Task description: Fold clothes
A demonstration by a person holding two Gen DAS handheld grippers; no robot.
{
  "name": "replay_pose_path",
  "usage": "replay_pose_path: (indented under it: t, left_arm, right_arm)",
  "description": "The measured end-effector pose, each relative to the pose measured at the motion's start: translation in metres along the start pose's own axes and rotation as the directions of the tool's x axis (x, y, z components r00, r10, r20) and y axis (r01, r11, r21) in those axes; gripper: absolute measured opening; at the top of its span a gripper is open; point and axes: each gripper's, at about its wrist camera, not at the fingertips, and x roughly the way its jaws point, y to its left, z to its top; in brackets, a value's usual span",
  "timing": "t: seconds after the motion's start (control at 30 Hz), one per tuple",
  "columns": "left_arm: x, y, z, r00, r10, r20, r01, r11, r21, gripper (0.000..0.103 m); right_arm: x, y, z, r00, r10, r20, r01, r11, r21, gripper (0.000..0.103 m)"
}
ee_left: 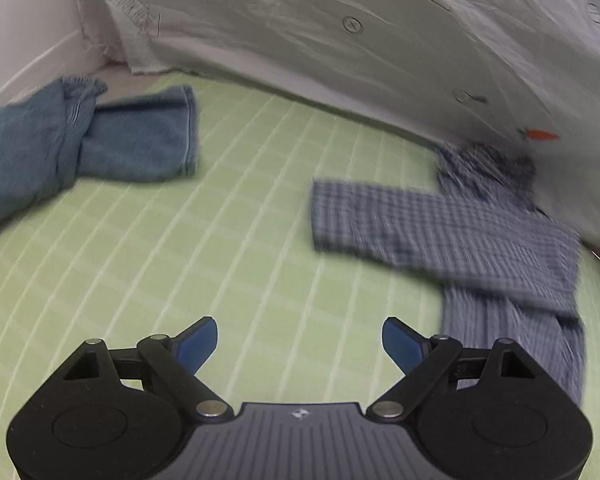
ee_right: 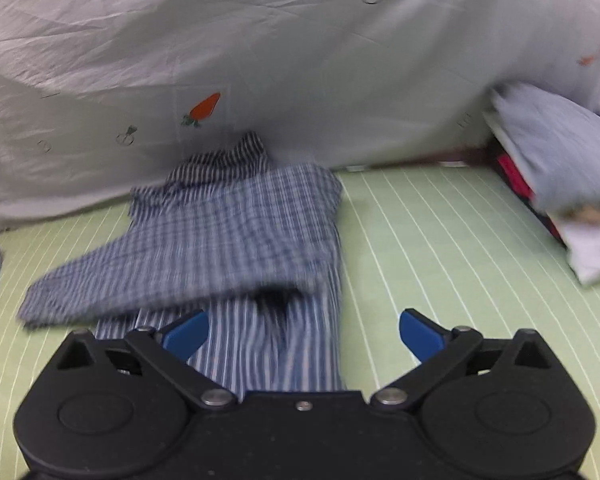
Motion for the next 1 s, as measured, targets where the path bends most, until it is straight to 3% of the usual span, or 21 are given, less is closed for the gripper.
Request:
replay_pose_path:
  t: [0.2, 0.27, 0.3, 0.47, 0.53, 0.7, 0.73, 0.77, 0.8, 1.0]
  left_arm:
    - [0.06, -0.014, 0.052, 0.998, 0.051, -0.022, -0.049, 0.998, 0.049, 0.089]
    - [0.08, -0.016, 0.062, 0.998, 0.056, -0.036, -0.053, 0.997, 0.058, 0.088]
    - [0.087, -0.016, 0.065, 0.998, 0.056, -0.04, -0.053, 0.997, 0.052, 0.088]
    - [0.116, -0.02, 0.072, 0.997, 0.048, -0.067, -0.044, 0.998, 0.05, 0.084]
    - [0.118, -0.021, 0.073, 0.997, 0.036, -0.065, -0.033, 0.998, 0.044, 0.074]
    - [0.12, -0.022, 0.077, 0.998, 0.006, -0.06, -0.005, 1.0, 0.03, 0.044]
    - [0.121, -0.022, 0.077, 0.998, 0.0, -0.059, 0.001, 1.0, 0.027, 0.039]
    - [0.121, -0.023, 0.078, 0.998, -0.006, -0.057, 0.007, 1.0, 0.024, 0.02]
    - [0.122, -0.023, 0.079, 0.998, -0.011, -0.056, 0.013, 1.0, 0.021, 0.009]
    - [0.12, -0.023, 0.084, 0.998, -0.049, -0.036, 0.049, 0.999, -0.003, 0.002]
  right_arm:
    - [0.084, 0.01, 0.053, 1.0, 0.0, -0.014, -0.001, 0.999, -0.053, 0.089]
    - [0.11, 0.011, 0.06, 0.999, 0.003, -0.05, -0.006, 0.998, -0.062, 0.073]
    - [0.121, 0.012, 0.061, 0.998, 0.013, -0.065, -0.017, 0.998, -0.061, 0.07]
    - [0.16, 0.016, 0.053, 0.99, 0.048, -0.133, -0.056, 0.997, -0.057, 0.068]
    - [0.169, 0.017, 0.049, 0.986, 0.059, -0.157, -0.067, 0.997, -0.047, 0.066]
    - [0.164, 0.011, 0.044, 0.99, 0.077, -0.115, -0.076, 0.997, 0.011, 0.018]
    - [0.162, 0.011, 0.044, 0.991, 0.085, -0.107, -0.084, 0.996, 0.016, 0.003]
    - [0.16, 0.01, 0.045, 0.991, 0.093, -0.099, -0.091, 0.996, 0.021, 0.002]
    - [0.156, 0.01, 0.048, 0.992, 0.09, -0.084, -0.089, 0.996, 0.021, 0.002]
    - [0.126, 0.01, 0.069, 0.996, 0.089, 0.024, -0.089, 0.995, 0.035, 0.001]
